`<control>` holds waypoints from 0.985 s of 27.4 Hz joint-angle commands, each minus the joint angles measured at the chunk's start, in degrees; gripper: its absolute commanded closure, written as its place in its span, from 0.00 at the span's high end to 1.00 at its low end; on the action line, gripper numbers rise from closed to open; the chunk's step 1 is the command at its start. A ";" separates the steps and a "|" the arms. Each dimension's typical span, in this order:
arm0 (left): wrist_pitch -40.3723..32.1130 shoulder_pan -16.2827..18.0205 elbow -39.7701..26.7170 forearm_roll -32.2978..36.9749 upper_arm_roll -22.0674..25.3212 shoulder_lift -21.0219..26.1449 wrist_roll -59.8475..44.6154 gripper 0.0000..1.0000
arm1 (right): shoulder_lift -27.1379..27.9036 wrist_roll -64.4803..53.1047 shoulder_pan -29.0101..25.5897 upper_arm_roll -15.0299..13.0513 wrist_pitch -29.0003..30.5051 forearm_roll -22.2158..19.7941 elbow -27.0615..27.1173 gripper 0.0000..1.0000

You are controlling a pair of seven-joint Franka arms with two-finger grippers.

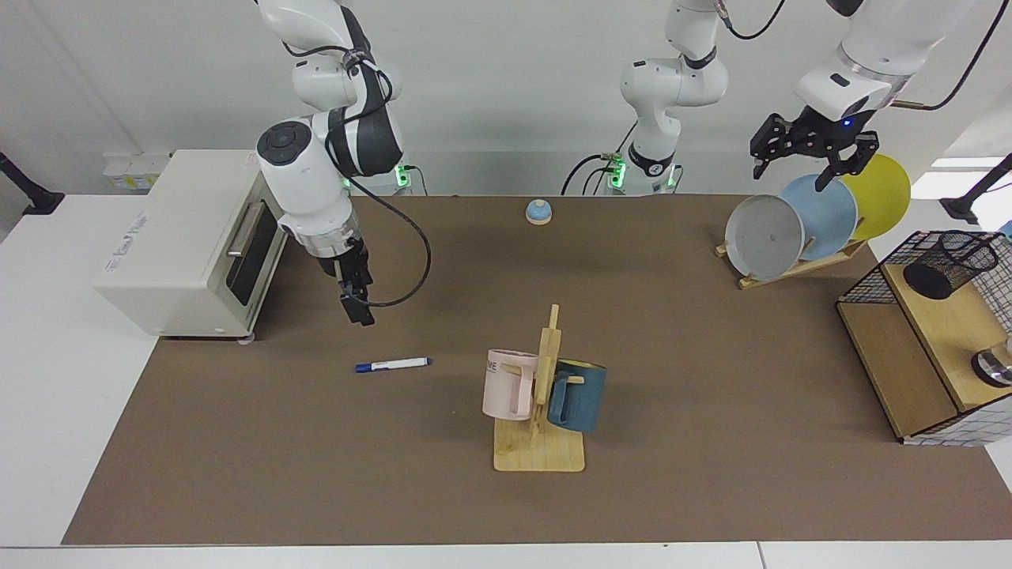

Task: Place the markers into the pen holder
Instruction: 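Move the right gripper over the white blue-capped marker, then lower the right gripper onto the marker and close it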

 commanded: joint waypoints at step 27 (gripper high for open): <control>-0.26 1.13 -1.49 -0.10 -0.13 -1.46 0.43 1.00 | 15.06 2.48 0.32 0.24 11.86 1.80 5.17 1.00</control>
